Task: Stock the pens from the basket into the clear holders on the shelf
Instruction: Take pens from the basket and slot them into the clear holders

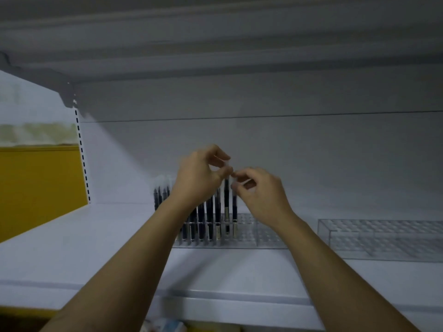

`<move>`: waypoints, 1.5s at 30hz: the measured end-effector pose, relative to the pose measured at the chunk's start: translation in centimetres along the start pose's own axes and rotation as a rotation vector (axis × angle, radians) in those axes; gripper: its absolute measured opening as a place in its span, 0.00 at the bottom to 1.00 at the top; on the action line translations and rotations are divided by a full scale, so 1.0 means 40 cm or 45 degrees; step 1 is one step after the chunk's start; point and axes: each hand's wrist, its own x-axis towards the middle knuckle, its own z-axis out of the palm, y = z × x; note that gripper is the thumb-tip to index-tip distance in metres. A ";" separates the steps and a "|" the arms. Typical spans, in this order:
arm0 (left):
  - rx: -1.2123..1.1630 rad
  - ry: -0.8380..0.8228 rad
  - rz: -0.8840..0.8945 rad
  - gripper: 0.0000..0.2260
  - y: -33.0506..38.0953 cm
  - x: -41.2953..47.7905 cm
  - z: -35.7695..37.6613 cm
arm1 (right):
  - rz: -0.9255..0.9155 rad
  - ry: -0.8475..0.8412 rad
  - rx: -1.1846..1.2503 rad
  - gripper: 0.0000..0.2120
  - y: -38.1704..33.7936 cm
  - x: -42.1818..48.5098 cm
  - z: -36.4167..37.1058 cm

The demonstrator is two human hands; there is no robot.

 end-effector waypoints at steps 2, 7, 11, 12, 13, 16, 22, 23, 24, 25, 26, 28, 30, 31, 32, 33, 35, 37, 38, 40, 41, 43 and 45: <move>0.056 -0.070 -0.006 0.07 -0.006 -0.011 0.014 | 0.021 -0.144 -0.102 0.17 0.005 -0.023 -0.002; 0.170 0.046 0.007 0.08 -0.027 -0.032 0.027 | 0.098 -0.323 -0.223 0.30 0.007 -0.066 -0.014; 0.223 0.067 -0.028 0.09 -0.026 -0.026 0.026 | 0.102 -0.338 -0.274 0.31 -0.006 -0.069 -0.017; 0.276 0.057 -0.045 0.10 -0.026 -0.023 0.028 | 0.111 -0.344 -0.278 0.32 -0.010 -0.069 -0.018; 0.351 0.034 -0.061 0.10 -0.028 -0.020 0.031 | 0.117 -0.349 -0.279 0.32 -0.012 -0.070 -0.018; 0.498 -0.023 -0.086 0.10 -0.027 -0.023 0.041 | 0.138 -0.359 -0.283 0.35 -0.016 -0.073 -0.020; 0.567 0.007 0.020 0.15 -0.011 -0.063 0.024 | 0.251 -0.346 -0.187 0.38 -0.022 -0.094 -0.024; 0.572 0.012 0.042 0.17 -0.006 -0.075 0.017 | 0.260 -0.339 -0.158 0.38 -0.023 -0.105 -0.025; 0.572 0.028 0.070 0.19 -0.001 -0.089 0.011 | 0.251 -0.331 -0.161 0.39 -0.025 -0.117 -0.027; 0.570 0.051 0.102 0.20 0.004 -0.106 0.006 | 0.230 -0.319 -0.192 0.39 -0.029 -0.129 -0.030; 0.568 0.071 0.133 0.20 0.009 -0.126 0.003 | 0.210 -0.303 -0.229 0.38 -0.034 -0.140 -0.035; 0.571 0.079 0.174 0.20 0.018 -0.172 0.003 | 0.169 -0.265 -0.264 0.36 -0.050 -0.162 -0.049; 0.571 0.054 0.186 0.20 0.022 -0.225 0.006 | 0.120 -0.250 -0.304 0.32 -0.072 -0.188 -0.066; 0.570 0.041 0.191 0.19 0.020 -0.252 0.009 | 0.096 -0.255 -0.347 0.31 -0.083 -0.205 -0.074; 0.567 0.029 0.197 0.19 0.019 -0.279 0.012 | 0.077 -0.258 -0.390 0.30 -0.094 -0.224 -0.082; 0.557 0.020 0.201 0.18 0.017 -0.306 0.015 | 0.061 -0.257 -0.423 0.29 -0.103 -0.245 -0.088; 0.531 0.000 0.198 0.18 0.015 -0.361 0.020 | 0.040 -0.259 -0.452 0.28 -0.116 -0.291 -0.099; 0.522 -0.018 0.197 0.18 0.016 -0.416 0.026 | 0.034 -0.279 -0.474 0.28 -0.123 -0.336 -0.106; 0.521 -0.028 0.196 0.18 0.017 -0.445 0.030 | 0.038 -0.294 -0.486 0.28 -0.124 -0.362 -0.107; 0.502 -0.023 0.183 0.17 0.022 -0.503 0.040 | 0.040 -0.297 -0.508 0.27 -0.122 -0.417 -0.109; 0.489 -0.002 0.178 0.16 0.024 -0.534 0.047 | 0.033 -0.284 -0.511 0.27 -0.119 -0.449 -0.109; 0.485 0.048 0.180 0.14 0.030 -0.603 0.064 | -0.015 -0.227 -0.511 0.24 -0.106 -0.519 -0.108; 0.487 0.073 0.180 0.13 0.030 -0.675 0.088 | -0.063 -0.153 -0.517 0.22 -0.082 -0.596 -0.102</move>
